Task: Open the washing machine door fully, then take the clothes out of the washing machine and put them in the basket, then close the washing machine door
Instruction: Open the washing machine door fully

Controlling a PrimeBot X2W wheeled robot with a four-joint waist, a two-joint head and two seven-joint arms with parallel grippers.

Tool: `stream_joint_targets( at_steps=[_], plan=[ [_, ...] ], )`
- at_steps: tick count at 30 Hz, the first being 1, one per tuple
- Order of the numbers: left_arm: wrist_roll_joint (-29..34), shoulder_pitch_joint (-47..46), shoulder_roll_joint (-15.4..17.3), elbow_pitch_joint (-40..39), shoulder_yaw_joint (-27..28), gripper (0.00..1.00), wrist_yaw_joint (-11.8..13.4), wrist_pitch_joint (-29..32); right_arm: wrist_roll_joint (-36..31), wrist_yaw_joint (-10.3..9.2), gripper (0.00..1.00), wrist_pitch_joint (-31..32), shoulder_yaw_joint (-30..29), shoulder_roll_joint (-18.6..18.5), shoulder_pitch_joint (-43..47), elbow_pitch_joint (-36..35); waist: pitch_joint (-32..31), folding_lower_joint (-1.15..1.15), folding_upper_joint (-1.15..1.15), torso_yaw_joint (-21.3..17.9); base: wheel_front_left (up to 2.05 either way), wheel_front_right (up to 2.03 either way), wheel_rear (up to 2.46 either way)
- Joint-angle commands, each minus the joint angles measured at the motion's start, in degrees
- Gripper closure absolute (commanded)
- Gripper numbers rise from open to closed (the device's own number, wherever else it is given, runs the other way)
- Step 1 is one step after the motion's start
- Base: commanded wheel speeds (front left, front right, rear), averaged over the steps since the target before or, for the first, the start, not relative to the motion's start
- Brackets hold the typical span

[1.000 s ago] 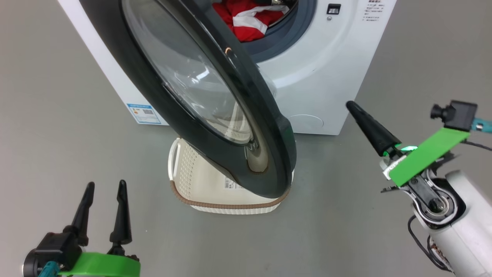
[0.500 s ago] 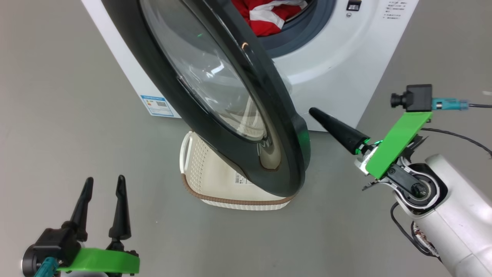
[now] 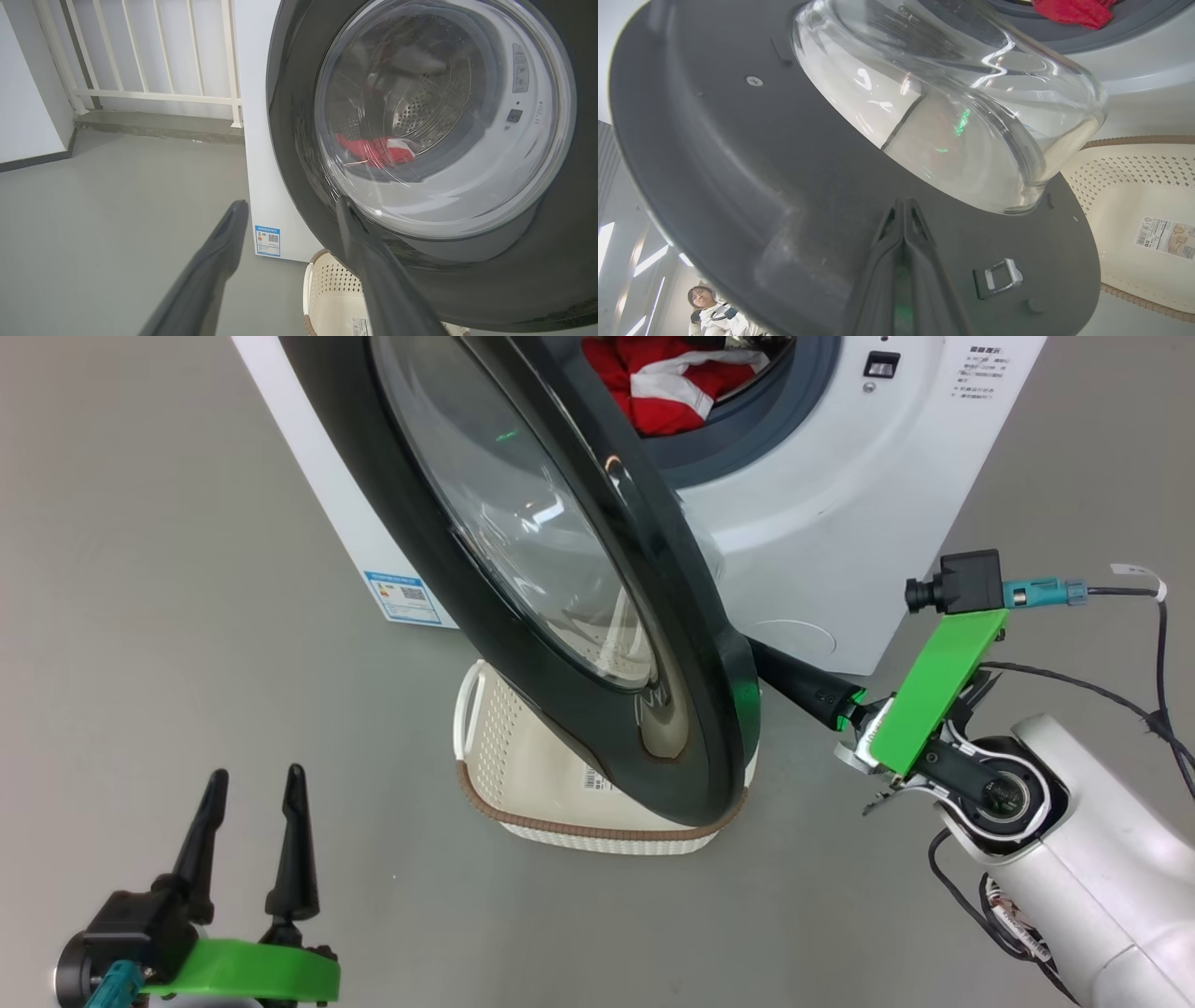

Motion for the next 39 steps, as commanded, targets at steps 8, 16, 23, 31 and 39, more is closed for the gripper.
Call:
stream_joint_targets(
  at_steps=[8,16,23,31,39],
  plan=[
    [-0.3,-1.2,1.1,-0.9,1.8,0.0,-0.2,-0.5,2.0,0.1,1.0,4.4,0.8,2.1,-0.6,-0.9,-0.6,0.0,0.0,1.1,0.0,0.0,0.0],
    [-0.4,-0.4,1.1,-0.4,1.8,0.0,-0.1,-0.5,2.5,0.1,1.0,6.3,0.7,3.2,0.9,-1.1,-1.8,0.0,0.0,3.5,0.0,0.0,0.0],
    [-0.3,0.0,1.1,-0.3,1.8,0.0,0.0,-0.5,2.6,0.1,1.0,7.7,1.0,4.3,2.2,-1.8,-2.6,0.0,0.0,5.2,0.0,0.0,0.0],
    [-0.3,0.4,1.1,-0.1,1.8,0.0,0.0,-0.5,2.4,0.1,1.0,8.8,0.9,5.7,3.4,-2.7,-3.3,0.0,0.0,7.4,0.0,0.0,0.0],
    [-0.2,1.1,1.2,0.4,1.6,0.0,0.0,-0.5,2.0,0.1,1.0,9.3,0.4,7.5,4.4,-2.7,-4.5,0.0,0.0,10.4,0.0,0.0,0.0]
  ],
)
